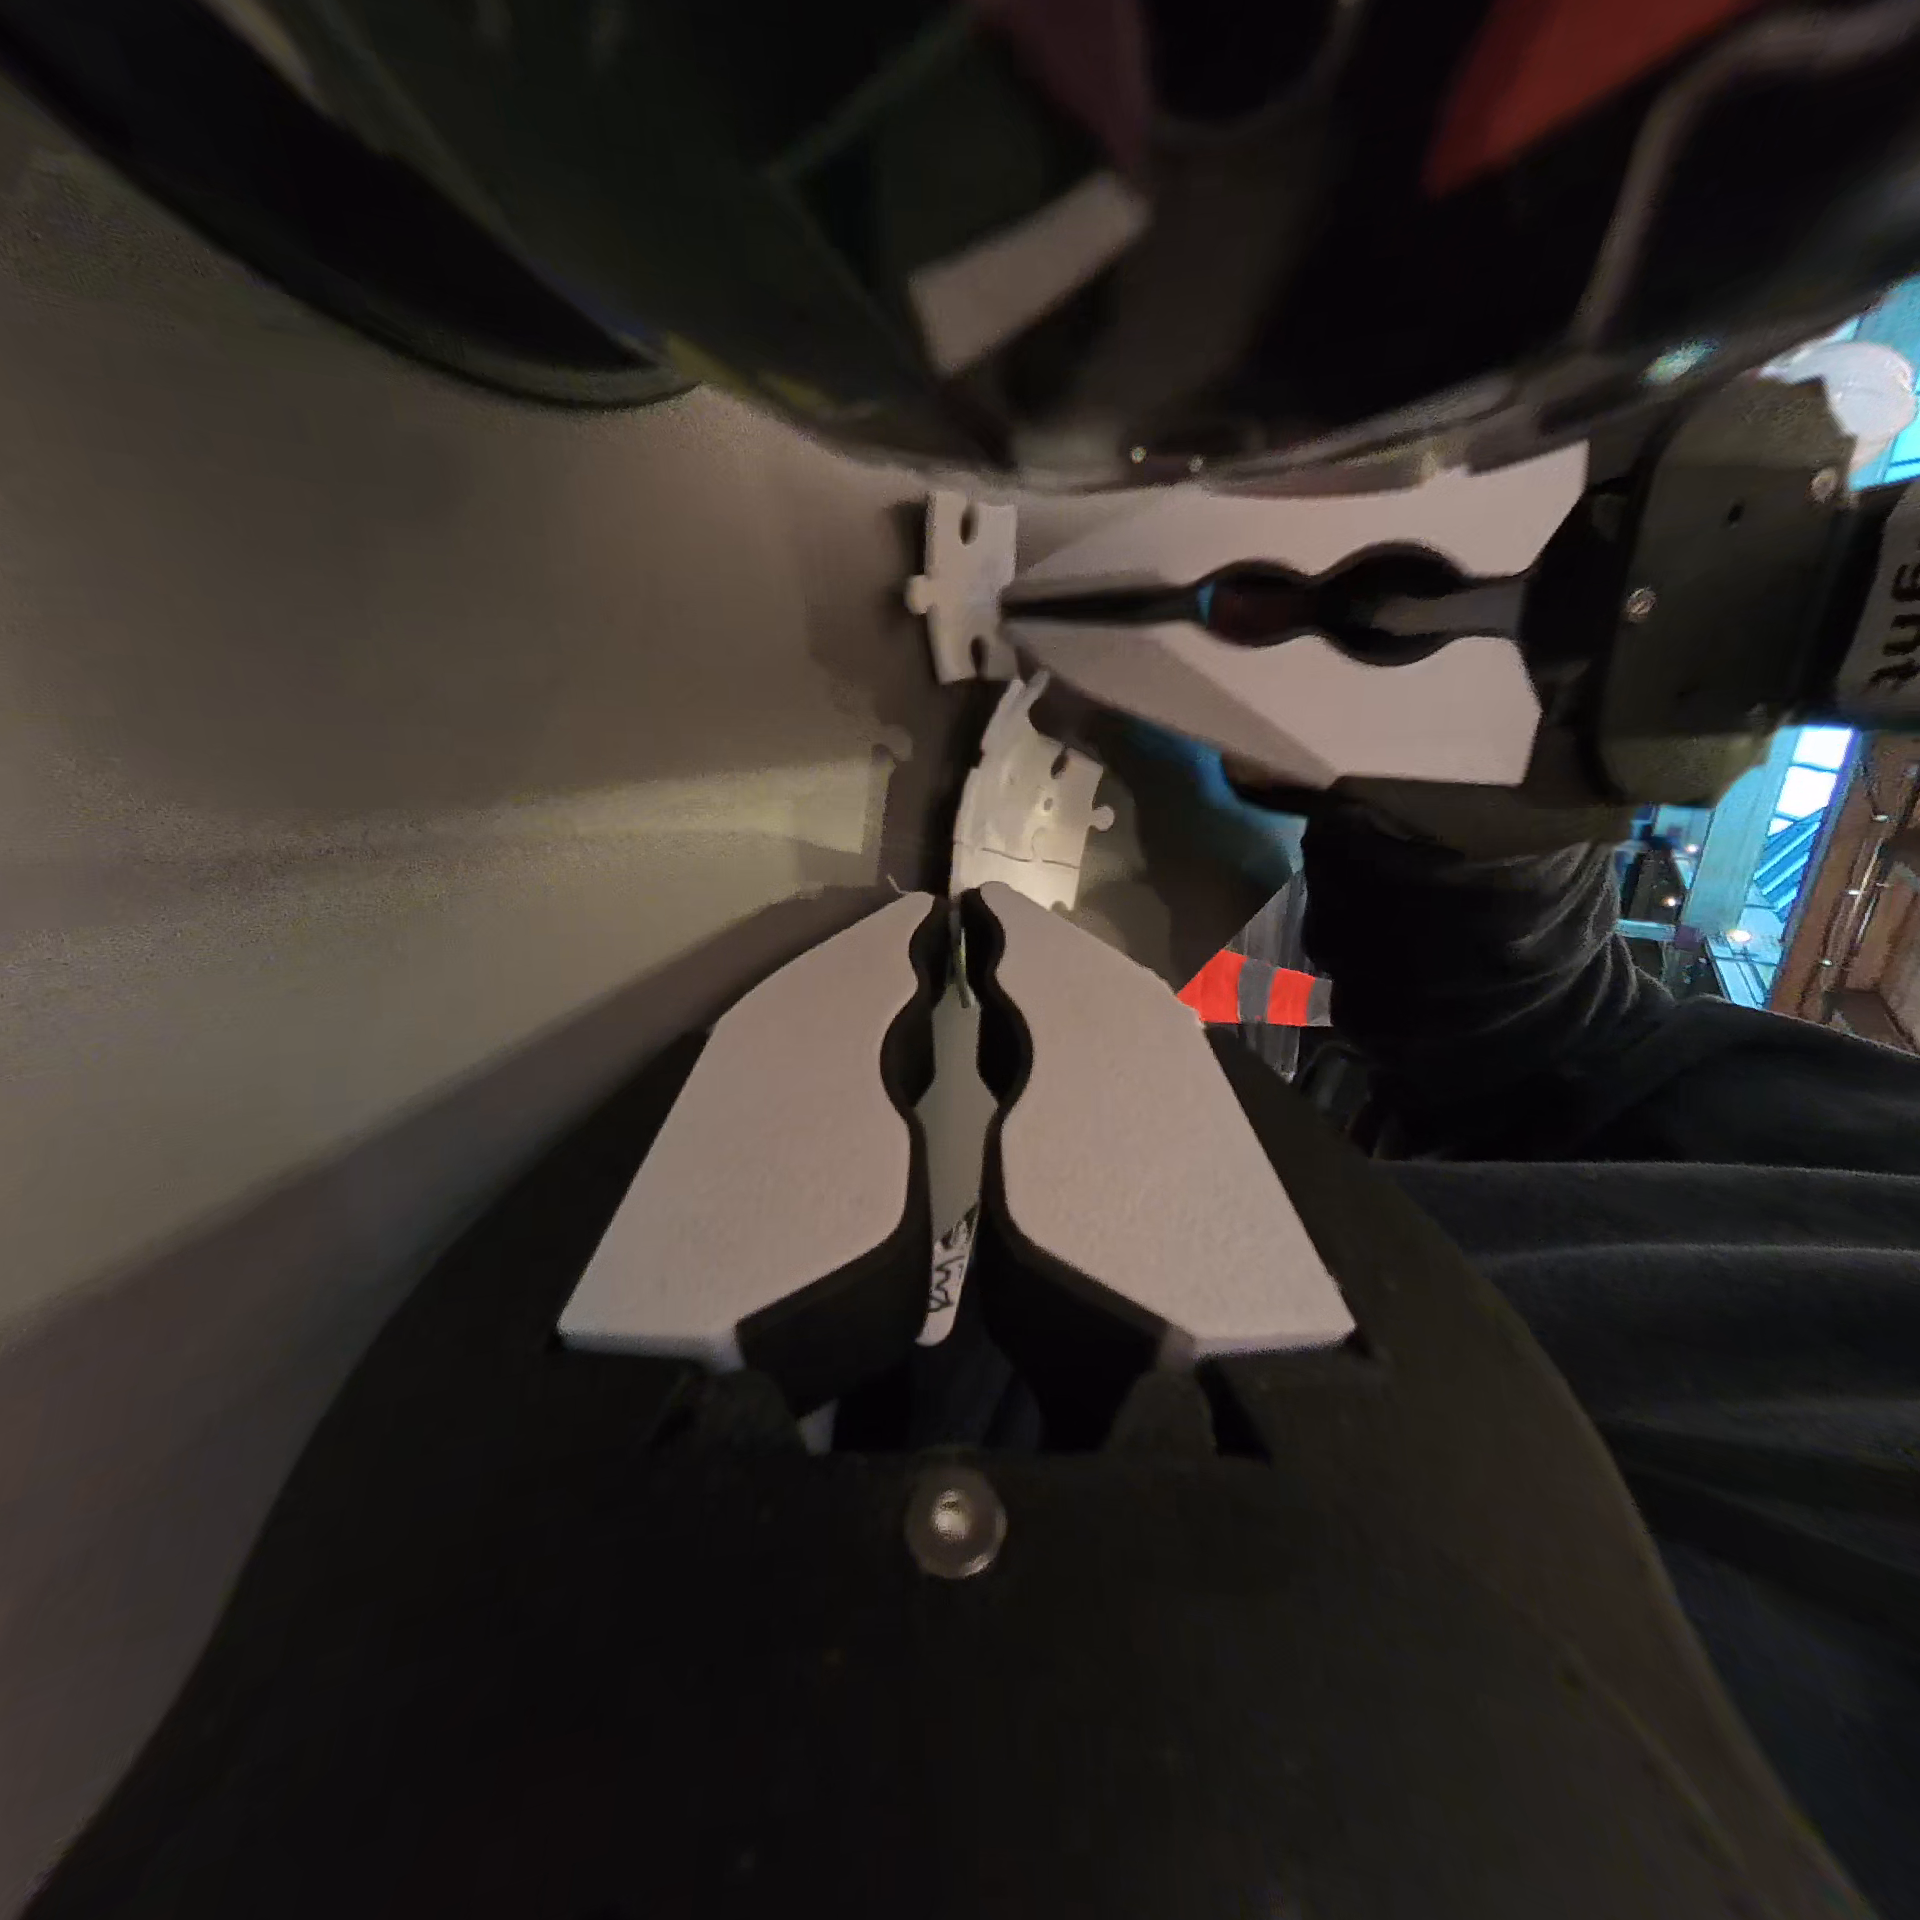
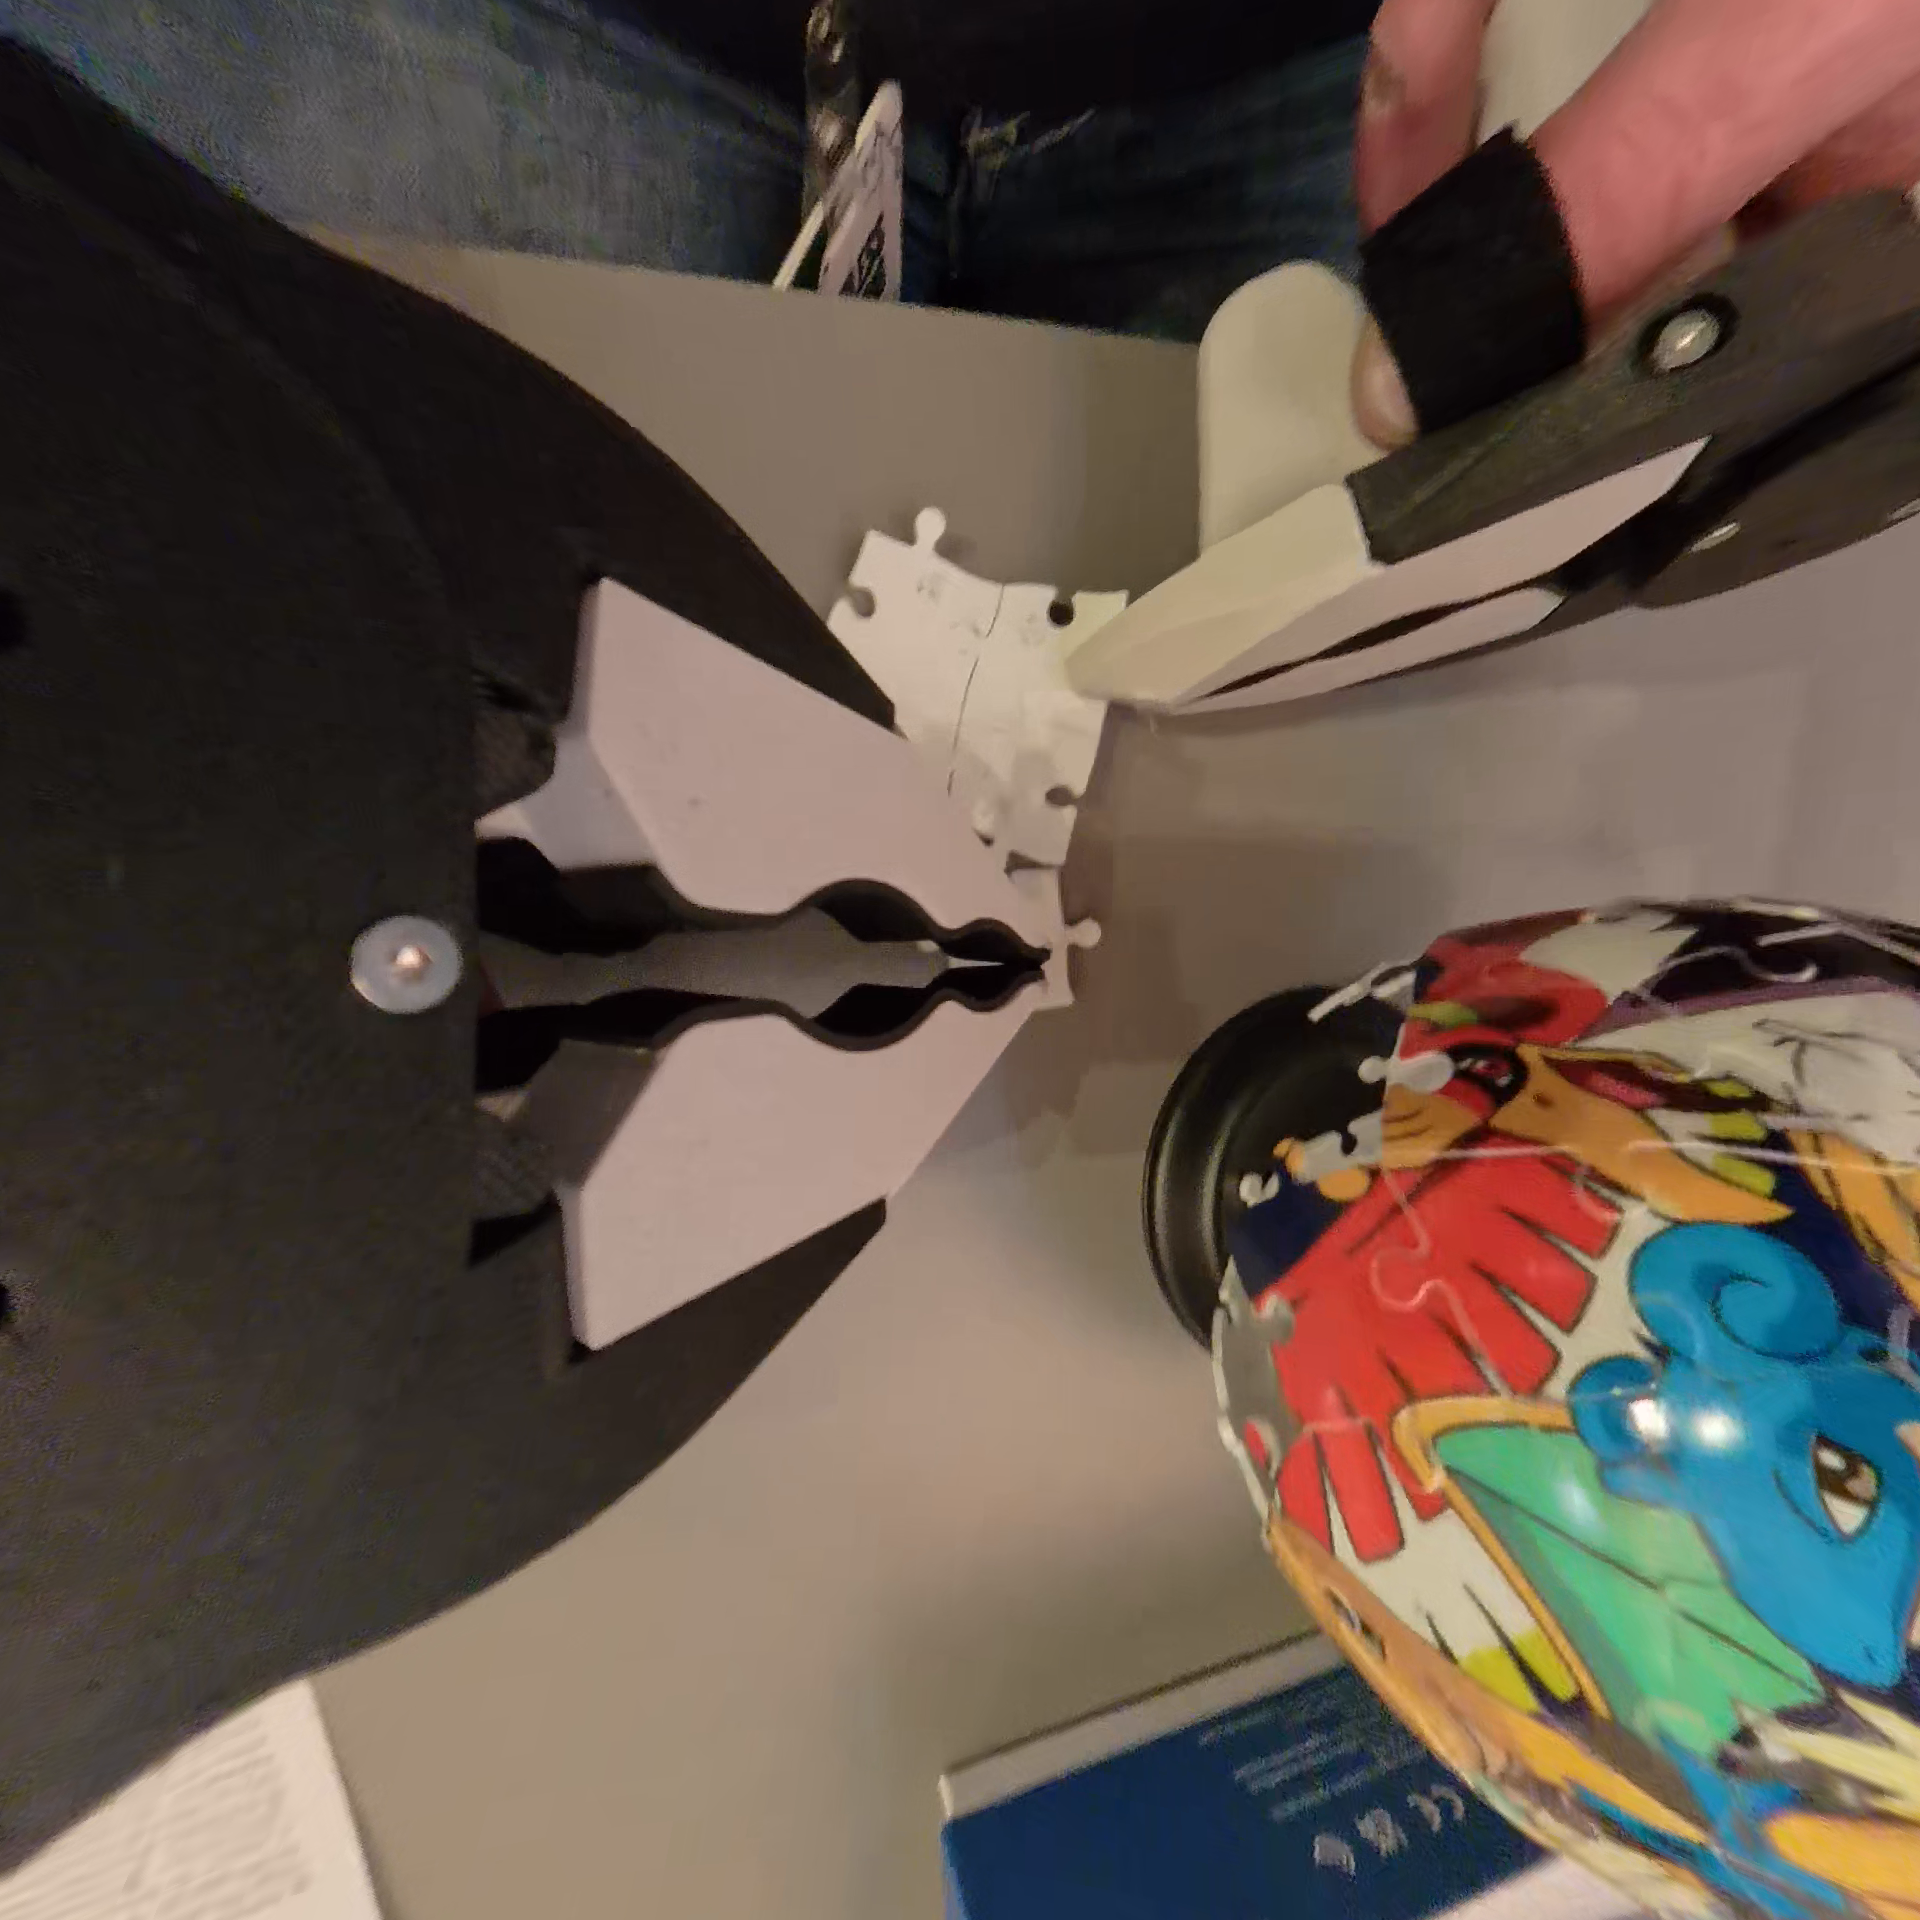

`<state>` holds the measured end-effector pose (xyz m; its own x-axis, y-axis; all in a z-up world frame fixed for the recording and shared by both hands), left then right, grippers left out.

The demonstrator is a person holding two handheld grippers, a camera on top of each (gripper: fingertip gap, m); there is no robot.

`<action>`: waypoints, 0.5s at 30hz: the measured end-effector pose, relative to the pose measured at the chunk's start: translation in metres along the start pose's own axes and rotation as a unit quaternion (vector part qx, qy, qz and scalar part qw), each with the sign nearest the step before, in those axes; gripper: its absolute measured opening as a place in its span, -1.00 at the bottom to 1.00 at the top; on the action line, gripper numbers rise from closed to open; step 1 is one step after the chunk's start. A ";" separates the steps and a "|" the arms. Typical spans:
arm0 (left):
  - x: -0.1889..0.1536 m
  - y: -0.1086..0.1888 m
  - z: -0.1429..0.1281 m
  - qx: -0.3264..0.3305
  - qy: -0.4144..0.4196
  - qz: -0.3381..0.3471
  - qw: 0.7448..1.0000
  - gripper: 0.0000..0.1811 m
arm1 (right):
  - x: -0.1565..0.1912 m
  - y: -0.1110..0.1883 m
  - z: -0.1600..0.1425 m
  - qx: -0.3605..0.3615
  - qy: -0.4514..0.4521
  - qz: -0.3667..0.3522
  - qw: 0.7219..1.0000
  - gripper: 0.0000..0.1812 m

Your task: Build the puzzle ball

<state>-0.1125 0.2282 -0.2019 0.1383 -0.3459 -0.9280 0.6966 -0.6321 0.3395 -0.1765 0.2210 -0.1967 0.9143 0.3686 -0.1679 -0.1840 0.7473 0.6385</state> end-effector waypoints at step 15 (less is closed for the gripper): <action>0.002 0.004 0.003 -0.005 0.011 0.002 1.000 -0.97 | 0.004 -0.006 -0.009 0.021 0.024 -0.029 0.999 -1.00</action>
<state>-0.1119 0.2233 -0.2016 0.1566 -0.3342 -0.9294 0.7033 -0.6229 0.3425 -0.1749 0.2233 -0.2082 0.9046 0.3515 -0.2411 -0.1143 0.7450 0.6572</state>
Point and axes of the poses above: each gripper's, where its closed fingertips meet, y back along the fingers, z out of its top, x = y × z across the jaws, the point moved 1 cm from there along y, back along the fingers, and after that the axes turned 13 degrees about -z, right-handed, at the moved point
